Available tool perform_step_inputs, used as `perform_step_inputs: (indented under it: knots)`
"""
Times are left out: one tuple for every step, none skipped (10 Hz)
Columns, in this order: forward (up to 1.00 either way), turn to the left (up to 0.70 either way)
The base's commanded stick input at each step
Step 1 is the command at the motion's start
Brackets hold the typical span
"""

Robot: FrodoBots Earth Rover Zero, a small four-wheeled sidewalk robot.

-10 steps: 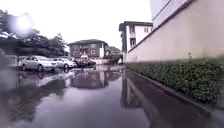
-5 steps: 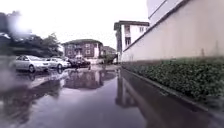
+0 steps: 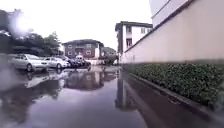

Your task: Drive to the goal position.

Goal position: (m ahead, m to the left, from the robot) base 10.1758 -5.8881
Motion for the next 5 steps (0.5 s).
perform_step_inputs:
  knots:
    - [0.70,0.00]
    - [0.70,0.00]
    - [0.70,0.00]
    - [0.70,0.00]
    - [0.70,0.00]
